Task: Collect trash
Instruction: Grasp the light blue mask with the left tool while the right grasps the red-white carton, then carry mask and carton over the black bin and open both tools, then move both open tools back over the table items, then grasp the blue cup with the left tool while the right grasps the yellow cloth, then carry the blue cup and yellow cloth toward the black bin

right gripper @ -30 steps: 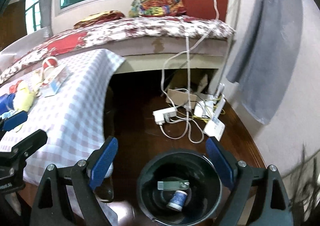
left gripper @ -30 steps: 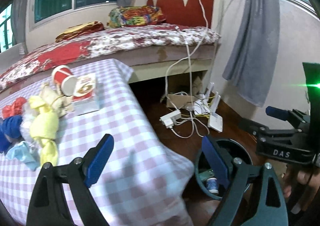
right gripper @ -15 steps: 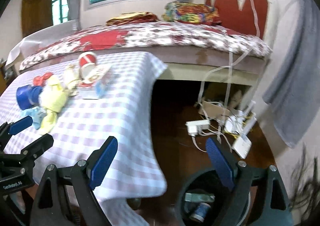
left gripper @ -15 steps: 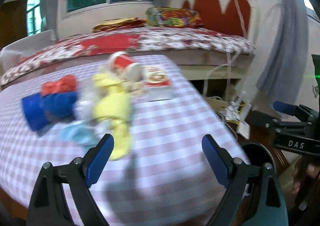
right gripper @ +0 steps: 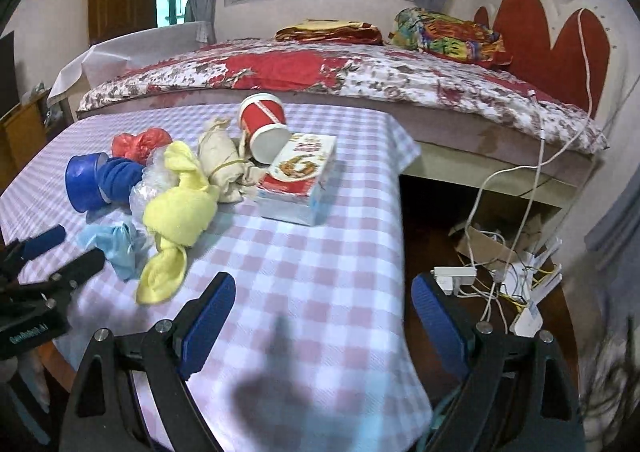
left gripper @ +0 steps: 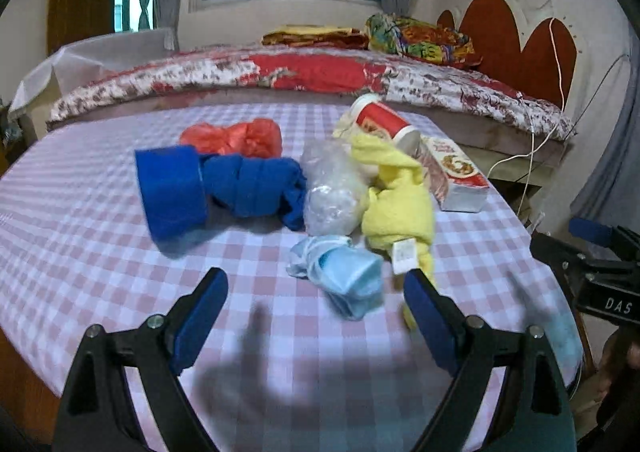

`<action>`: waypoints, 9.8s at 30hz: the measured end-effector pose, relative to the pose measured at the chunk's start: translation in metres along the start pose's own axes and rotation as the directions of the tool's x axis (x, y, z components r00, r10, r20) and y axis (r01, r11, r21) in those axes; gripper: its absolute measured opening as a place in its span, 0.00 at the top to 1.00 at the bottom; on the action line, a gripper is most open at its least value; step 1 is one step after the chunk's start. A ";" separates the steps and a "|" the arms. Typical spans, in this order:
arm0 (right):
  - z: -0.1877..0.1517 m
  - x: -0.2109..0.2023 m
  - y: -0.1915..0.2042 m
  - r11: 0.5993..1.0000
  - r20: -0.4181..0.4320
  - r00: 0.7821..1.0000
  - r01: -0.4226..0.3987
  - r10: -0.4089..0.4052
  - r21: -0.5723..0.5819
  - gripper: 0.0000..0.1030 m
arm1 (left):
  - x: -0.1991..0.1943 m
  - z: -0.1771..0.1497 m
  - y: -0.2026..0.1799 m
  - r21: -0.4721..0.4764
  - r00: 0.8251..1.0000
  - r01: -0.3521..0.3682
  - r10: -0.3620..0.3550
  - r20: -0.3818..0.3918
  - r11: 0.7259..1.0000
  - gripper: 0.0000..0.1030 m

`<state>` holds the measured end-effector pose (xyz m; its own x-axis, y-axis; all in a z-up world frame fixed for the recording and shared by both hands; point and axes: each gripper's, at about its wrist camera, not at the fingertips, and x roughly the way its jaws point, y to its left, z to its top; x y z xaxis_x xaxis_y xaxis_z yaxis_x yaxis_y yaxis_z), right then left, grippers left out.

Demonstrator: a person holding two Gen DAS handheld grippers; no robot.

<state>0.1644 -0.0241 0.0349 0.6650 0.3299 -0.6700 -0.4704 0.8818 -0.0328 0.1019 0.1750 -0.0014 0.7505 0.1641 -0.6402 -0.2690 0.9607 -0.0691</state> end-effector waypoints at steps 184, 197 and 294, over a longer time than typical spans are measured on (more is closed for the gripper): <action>-0.051 -0.070 -0.119 0.979 0.029 0.985 0.168 -0.173 0.115 0.00 | -0.041 -0.005 -0.121 0.199 0.952 0.301 -0.306 -0.006 0.933 0.01; -0.004 -0.038 -0.004 0.996 0.064 0.994 -0.082 0.085 -0.046 0.00 | -0.044 -0.007 0.001 0.036 0.997 0.058 -0.059 0.046 0.998 0.07; -0.100 -0.059 -0.166 0.961 -0.080 0.987 0.156 -0.142 0.229 0.66 | -0.029 -0.031 -0.205 0.451 0.849 0.518 -0.501 -0.167 0.727 0.95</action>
<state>0.1450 -0.2233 0.0063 0.6760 0.1736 -0.7161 -0.2154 0.9760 0.0332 0.1160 -0.0334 0.0074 0.6714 -0.3792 -0.6367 0.4648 0.8846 -0.0367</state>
